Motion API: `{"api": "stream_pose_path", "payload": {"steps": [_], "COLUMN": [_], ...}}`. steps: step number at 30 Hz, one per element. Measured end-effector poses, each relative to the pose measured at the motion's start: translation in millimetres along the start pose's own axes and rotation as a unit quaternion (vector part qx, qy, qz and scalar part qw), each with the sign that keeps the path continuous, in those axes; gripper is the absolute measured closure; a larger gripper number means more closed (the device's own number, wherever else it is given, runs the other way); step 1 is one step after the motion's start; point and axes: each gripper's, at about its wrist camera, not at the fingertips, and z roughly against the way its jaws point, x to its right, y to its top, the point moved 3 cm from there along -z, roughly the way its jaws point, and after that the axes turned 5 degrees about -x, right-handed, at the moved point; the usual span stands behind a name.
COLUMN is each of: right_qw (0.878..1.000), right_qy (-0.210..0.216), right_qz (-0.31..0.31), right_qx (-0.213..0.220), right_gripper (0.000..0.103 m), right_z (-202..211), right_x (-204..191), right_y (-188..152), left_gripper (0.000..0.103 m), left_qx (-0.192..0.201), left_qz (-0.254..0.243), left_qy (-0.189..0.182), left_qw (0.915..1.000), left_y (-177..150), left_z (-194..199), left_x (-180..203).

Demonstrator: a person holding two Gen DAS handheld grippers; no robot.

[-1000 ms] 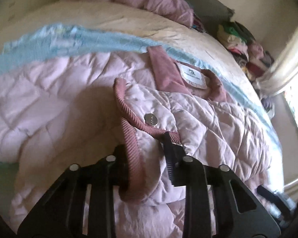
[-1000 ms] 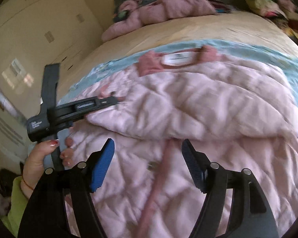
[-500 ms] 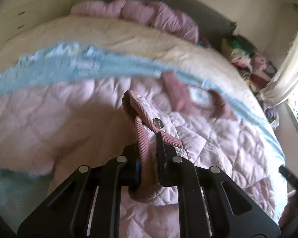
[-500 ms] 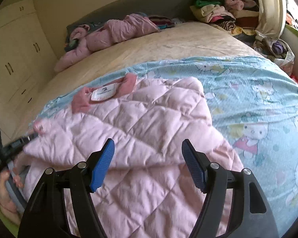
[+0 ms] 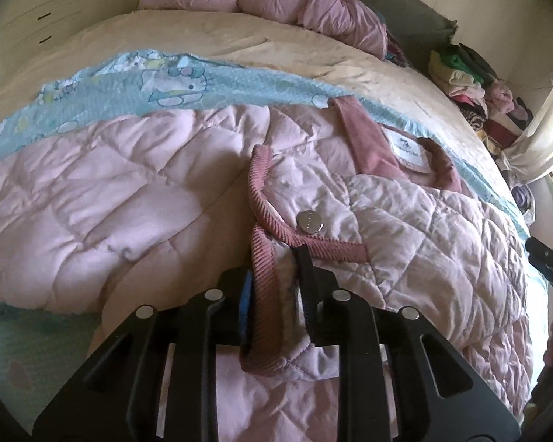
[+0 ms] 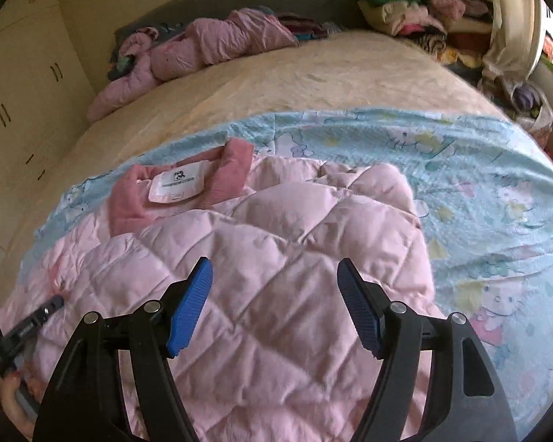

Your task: Fold large clothes

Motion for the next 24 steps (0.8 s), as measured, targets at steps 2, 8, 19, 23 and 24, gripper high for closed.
{"api": "stream_pose_path", "payload": {"steps": [2, 8, 19, 23, 24], "right_qw": [1.0, 0.994, 0.993, 0.991, 0.99], "right_qy": [-0.014, -0.032, 0.033, 0.073, 0.08], "right_qz": [-0.017, -0.062, -0.099, -0.108, -0.108], "right_qx": [-0.021, -0.079, -0.046, -0.035, -0.034], "right_gripper": [0.034, 0.034, 0.013, 0.012, 0.012], "right_z": [-14, -54, -30, -8, -3], "right_x": [9, 39, 39, 31, 29], "right_y": [3, -8, -13, -18, -20], "left_gripper": [0.086, 0.081, 0.056, 0.027, 0.022], "left_qx": [-0.005, -0.016, -0.008, 0.003, 0.008], "left_qz": [0.001, -0.009, -0.02, -0.029, -0.034], "left_qy": [0.002, 0.005, 0.025, 0.022, 0.025], "left_qw": [1.0, 0.9998, 0.9995, 0.9993, 0.9991], "left_y": [-1, -3, -2, -4, -5], "left_z": [-3, -8, 5, 22, 28], "left_x": [-1, 1, 7, 13, 15]}}
